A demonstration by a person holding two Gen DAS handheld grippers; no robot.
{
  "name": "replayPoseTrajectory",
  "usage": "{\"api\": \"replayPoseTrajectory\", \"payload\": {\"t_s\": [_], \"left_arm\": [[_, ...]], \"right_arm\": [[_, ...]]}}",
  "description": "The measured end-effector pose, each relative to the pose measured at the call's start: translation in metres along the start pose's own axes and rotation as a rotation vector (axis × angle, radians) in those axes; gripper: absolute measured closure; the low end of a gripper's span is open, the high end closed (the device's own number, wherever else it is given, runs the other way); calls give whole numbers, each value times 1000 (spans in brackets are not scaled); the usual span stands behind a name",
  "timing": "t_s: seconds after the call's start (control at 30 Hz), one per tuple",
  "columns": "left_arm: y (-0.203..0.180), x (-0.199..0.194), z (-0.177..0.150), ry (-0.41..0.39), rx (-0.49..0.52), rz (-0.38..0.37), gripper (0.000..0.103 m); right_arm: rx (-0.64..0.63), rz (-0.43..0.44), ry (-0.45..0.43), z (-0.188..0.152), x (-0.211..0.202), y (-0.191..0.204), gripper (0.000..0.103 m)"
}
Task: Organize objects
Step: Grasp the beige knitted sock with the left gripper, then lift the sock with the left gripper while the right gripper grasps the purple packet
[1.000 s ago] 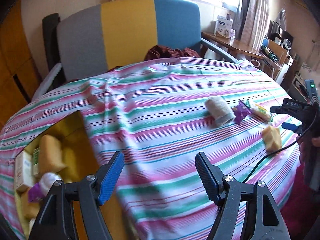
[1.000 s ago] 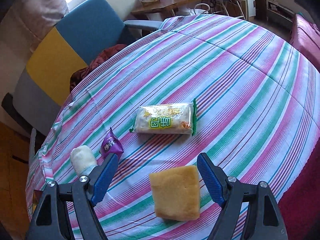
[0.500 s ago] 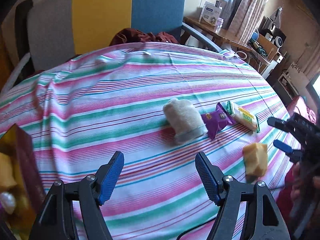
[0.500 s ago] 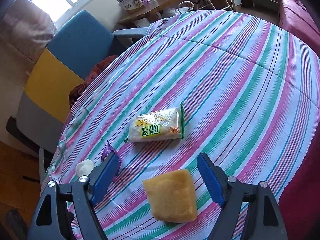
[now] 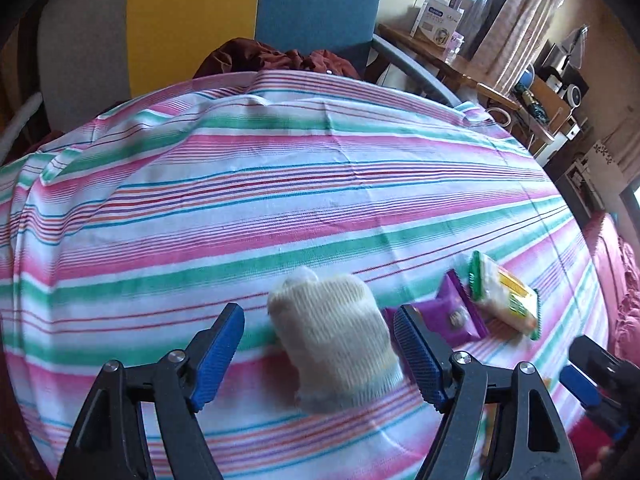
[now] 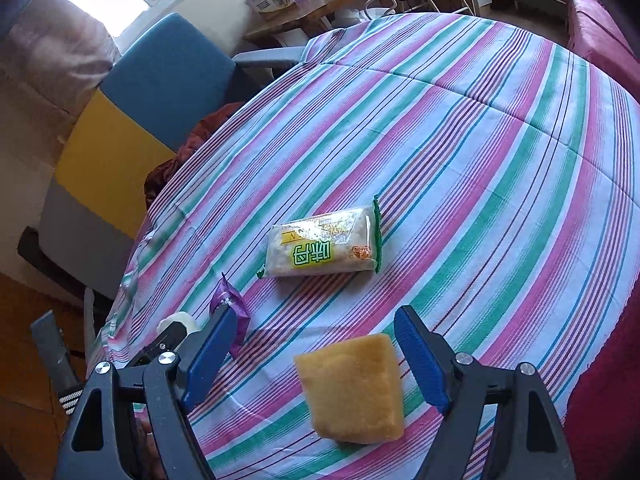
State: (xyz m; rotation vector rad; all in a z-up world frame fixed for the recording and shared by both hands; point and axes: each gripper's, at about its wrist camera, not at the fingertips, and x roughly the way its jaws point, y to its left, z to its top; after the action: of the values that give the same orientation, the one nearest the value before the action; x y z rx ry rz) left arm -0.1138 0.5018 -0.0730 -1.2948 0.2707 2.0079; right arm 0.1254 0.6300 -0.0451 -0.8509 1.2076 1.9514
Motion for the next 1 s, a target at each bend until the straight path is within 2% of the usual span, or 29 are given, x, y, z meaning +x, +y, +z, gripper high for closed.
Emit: {"api": "replayPoseTrajectory", "payload": {"t_s": [0.03, 0.07, 0.1, 0.17, 0.4, 0.57, 0.8, 0.9, 1.0], "left_arm": [[0, 6, 0, 18, 4, -2, 33], [3, 11, -1, 36, -6, -53, 44], [4, 11, -3, 39, -15, -78, 45], [5, 5, -8, 24, -11, -82, 48], [22, -29, -46, 17, 19, -68, 49], [42, -50, -78, 10, 9, -52, 48], [56, -79, -114, -5, 23, -34, 48], [64, -89, -124, -7, 11, -41, 48], [69, -103, -130, -28, 14, -41, 48]], "right_arm": [[2, 0, -1, 0, 0, 0, 21], [4, 1, -5, 0, -1, -1, 21], [7, 0, -7, 1, -1, -2, 21], [11, 0, -8, 1, -1, -3, 21], [-30, 13, -35, 0, -5, 7, 21], [-143, 36, -37, -7, -6, 31, 21], [-233, 102, 112, -23, 15, 67, 21], [-204, 116, 178, -27, 33, 78, 21], [-194, 96, 205, -27, 51, 89, 23]]}}
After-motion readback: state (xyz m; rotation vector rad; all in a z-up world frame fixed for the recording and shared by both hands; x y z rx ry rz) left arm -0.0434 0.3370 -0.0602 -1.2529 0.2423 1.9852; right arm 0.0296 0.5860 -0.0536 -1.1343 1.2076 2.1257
